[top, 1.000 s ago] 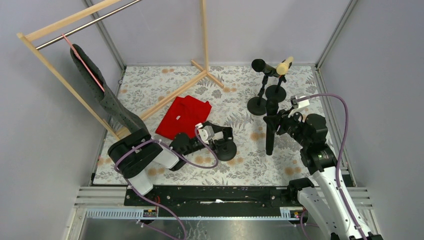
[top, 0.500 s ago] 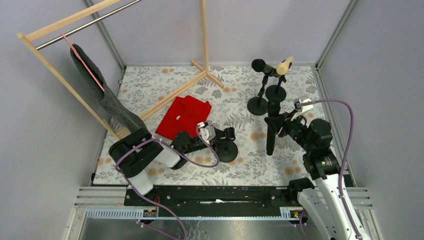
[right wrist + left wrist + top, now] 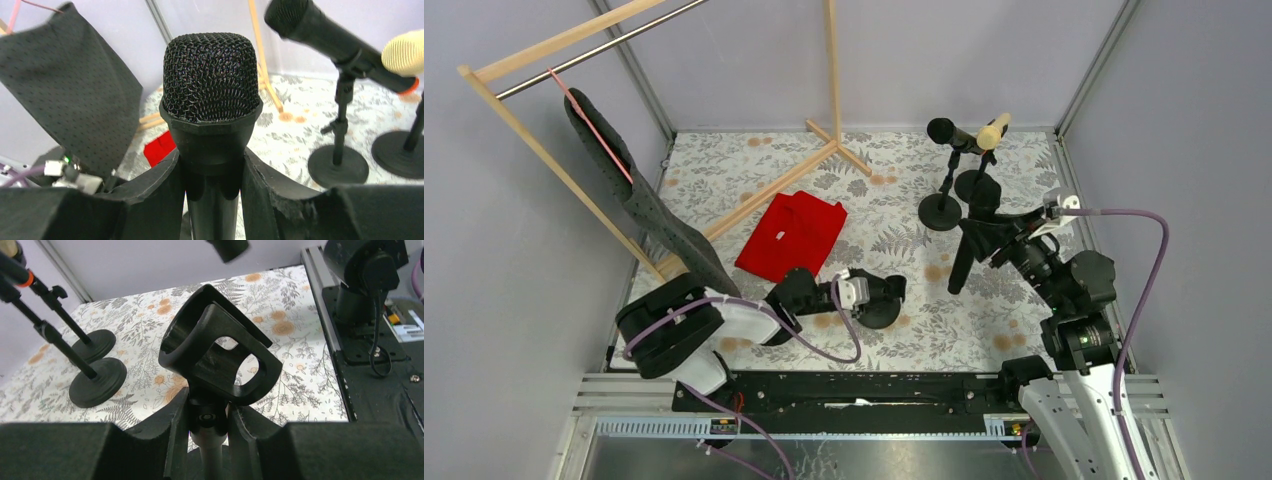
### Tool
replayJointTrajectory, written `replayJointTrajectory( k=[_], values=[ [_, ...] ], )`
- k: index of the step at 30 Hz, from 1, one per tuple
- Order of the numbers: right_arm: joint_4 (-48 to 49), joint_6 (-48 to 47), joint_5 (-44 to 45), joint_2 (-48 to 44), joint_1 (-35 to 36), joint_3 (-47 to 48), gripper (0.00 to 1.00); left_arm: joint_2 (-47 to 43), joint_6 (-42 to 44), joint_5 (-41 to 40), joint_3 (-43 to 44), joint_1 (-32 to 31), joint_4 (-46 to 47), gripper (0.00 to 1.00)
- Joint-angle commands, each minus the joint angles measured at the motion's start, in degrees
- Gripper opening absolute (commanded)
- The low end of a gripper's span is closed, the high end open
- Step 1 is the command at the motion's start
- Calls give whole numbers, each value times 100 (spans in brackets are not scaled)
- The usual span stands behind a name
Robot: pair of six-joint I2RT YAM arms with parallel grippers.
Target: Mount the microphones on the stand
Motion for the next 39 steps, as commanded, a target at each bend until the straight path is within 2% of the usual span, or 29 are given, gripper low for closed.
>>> replayJointTrajectory(
  k=[1,4,11,19,21,29,33,39],
  values=[
    [1002,379,-297,61,-7,447,0,-604,1266,-413,379,-259,-781,0],
    [1243,543,-520,242,-10,647,0,-700,1410,-540,383,-289,-911,0],
    [2343,1569,-1051,645,9,741,0,-763,1891,-1135,424,-503,-1083,0],
    [2763,1900,-1108,950,146,690,0,-713,2399,-1816,407,-833,-960,0],
    [2731,1805,-1089,1031,316,684,0,-695,2490,-1919,406,-907,-941,0],
    [2148,536,-95,1372,1964,693,0,-649,2648,-2381,356,-1102,-807,0],
    [2152,208,156,1544,2284,656,0,-681,2710,-2465,307,-1177,-798,0],
    [2239,-19,404,1645,2368,542,0,-714,2781,-2495,182,-1246,-771,0]
  ],
)
